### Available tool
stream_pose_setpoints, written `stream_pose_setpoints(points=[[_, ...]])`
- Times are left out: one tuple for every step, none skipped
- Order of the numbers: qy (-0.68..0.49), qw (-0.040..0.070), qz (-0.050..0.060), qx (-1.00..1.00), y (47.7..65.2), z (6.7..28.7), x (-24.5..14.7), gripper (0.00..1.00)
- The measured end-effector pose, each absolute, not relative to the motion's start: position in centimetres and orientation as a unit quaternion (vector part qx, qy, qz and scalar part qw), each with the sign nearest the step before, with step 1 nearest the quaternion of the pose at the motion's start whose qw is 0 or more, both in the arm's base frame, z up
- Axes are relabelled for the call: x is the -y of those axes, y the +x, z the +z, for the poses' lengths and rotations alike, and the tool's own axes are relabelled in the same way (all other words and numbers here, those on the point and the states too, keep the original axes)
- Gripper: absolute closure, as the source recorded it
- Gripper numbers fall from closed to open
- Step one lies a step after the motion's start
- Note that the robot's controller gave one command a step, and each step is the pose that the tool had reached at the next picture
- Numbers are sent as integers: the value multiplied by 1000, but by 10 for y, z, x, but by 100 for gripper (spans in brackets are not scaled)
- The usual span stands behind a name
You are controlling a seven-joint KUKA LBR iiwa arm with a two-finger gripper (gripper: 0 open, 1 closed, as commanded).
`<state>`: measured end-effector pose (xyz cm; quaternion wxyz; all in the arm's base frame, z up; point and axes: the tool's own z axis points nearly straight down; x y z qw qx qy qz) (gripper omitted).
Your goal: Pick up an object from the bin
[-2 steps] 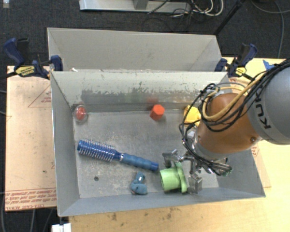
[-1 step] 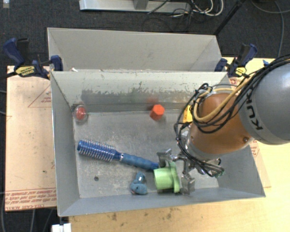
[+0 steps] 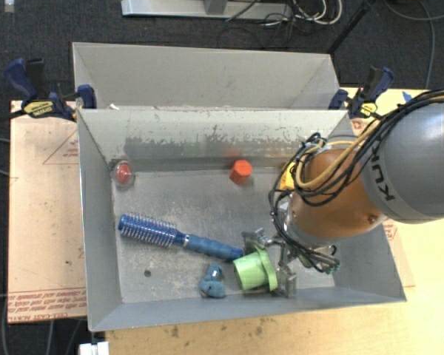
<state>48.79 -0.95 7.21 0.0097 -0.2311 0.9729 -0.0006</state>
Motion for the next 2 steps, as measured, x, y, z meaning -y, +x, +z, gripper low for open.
stream_pose_setpoints(points=[[-232,14,-1,-973,490,73,8,0],[-232,18,-1,-973,493,75,8,100]])
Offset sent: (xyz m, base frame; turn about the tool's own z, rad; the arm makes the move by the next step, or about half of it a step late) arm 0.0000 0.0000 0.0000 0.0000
